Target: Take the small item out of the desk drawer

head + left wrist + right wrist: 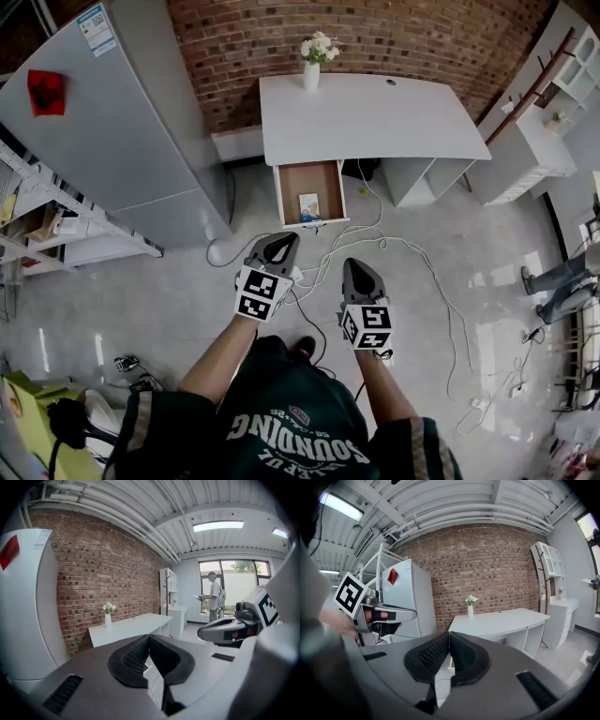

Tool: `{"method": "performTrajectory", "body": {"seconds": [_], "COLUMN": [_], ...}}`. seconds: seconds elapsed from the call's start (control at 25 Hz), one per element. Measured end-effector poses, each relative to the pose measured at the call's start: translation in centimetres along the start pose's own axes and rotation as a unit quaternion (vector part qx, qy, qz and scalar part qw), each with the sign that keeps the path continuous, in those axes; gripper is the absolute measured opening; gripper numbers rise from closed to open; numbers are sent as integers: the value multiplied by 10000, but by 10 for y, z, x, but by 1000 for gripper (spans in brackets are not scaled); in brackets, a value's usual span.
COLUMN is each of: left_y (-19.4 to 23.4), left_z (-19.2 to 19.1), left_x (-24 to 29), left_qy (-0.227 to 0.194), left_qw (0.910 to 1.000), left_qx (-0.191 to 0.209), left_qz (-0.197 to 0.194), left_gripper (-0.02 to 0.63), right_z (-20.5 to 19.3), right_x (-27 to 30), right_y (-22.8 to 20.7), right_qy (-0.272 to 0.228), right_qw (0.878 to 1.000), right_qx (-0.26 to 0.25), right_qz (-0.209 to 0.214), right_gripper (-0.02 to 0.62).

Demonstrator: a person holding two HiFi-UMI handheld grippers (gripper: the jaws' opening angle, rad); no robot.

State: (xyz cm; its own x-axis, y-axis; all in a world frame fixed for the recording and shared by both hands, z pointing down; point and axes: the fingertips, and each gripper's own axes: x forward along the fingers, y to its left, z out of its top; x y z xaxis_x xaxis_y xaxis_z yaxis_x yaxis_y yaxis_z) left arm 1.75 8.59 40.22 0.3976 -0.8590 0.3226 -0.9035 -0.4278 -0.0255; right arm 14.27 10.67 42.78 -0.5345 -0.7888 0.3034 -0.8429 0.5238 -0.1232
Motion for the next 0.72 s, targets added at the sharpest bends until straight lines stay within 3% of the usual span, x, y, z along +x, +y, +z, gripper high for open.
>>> {"method": "performTrajectory", "body": {"seconds": [0.32, 0.72], "left_y": [18, 59], "left_z": [-2, -3], "left_x": [7, 39], "left_qy": [12, 18], "left_qw": [9998, 9999], "left_qx": [-43, -157], "left_qz": [168, -42], "left_gripper": [17, 17], "right_z": [0, 11], "right_x": [21, 69], "right_y": [0, 0], "right_qy": [85, 140], "right_qw": [9999, 9999], "right_qx": [-23, -27], "right_qz": [129, -80], "right_gripper": [25, 25]}}
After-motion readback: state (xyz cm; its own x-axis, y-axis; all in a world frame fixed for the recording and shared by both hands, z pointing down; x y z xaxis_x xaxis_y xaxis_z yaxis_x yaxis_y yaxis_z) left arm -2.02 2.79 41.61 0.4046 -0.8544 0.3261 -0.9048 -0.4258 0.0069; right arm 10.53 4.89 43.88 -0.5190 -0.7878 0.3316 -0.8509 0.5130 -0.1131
